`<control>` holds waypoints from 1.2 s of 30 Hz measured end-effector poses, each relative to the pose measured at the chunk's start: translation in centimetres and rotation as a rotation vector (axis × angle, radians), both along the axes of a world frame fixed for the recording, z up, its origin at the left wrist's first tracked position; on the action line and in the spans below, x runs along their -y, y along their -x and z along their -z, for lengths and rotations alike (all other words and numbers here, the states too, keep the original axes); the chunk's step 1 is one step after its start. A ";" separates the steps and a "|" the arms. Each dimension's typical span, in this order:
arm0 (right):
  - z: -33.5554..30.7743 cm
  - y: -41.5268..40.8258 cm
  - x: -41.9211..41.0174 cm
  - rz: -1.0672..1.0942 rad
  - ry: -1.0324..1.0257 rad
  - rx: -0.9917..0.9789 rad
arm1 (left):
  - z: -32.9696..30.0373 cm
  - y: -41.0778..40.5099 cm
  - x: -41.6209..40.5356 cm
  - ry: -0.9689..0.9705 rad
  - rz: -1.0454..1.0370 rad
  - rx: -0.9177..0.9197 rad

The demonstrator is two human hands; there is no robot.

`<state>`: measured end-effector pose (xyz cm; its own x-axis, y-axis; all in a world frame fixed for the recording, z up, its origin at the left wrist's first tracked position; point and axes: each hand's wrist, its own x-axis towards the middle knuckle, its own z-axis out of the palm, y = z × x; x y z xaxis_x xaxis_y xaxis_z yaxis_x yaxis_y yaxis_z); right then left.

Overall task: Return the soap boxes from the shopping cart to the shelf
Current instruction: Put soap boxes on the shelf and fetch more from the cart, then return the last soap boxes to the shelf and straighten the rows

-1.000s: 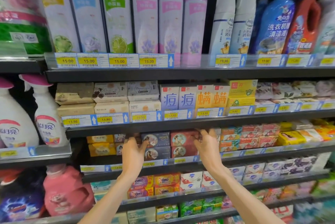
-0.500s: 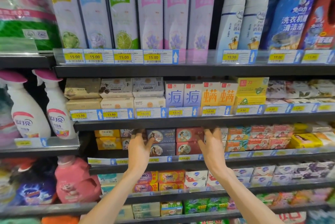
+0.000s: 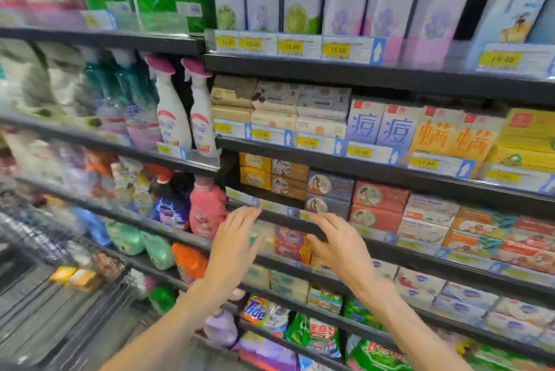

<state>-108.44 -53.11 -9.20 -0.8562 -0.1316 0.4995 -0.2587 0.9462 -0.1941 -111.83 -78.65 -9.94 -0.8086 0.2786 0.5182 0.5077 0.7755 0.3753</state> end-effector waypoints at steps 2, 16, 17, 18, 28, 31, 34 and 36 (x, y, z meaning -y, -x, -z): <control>0.2 0.4 2.7 -0.097 -0.026 0.025 | 0.8 -1.1 3.3 0.055 -0.068 0.002; -1.3 1.7 31.7 -0.667 -0.195 0.043 | 2.4 -11.5 30.6 0.217 -0.455 0.085; -1.2 1.5 34.4 -0.693 -0.197 0.041 | 2.7 -12.4 33.2 0.219 -0.487 0.087; -1.3 1.2 37.2 -0.722 -0.201 0.053 | 3.0 -13.2 35.7 0.226 -0.515 0.090; -0.4 -2.2 63.3 -0.958 -0.248 0.103 | 3.9 -21.7 57.3 0.248 -0.741 0.154; 0.8 -2.2 69.3 -1.016 -0.265 0.093 | 4.4 -22.4 62.3 0.237 -0.788 0.166; 1.7 -1.4 74.5 -1.051 -0.287 0.119 | 5.4 -22.0 66.8 0.217 -0.830 0.194; 2.2 -0.1 78.0 -1.074 -0.295 0.124 | 5.9 -21.1 69.4 0.216 -0.852 0.189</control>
<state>-108.35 -131.12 -11.40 -0.2685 -0.9314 0.2457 -0.9632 0.2565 -0.0802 -90.76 -148.01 -15.89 -0.8520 -0.3790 0.3612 -0.3279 0.9241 0.1961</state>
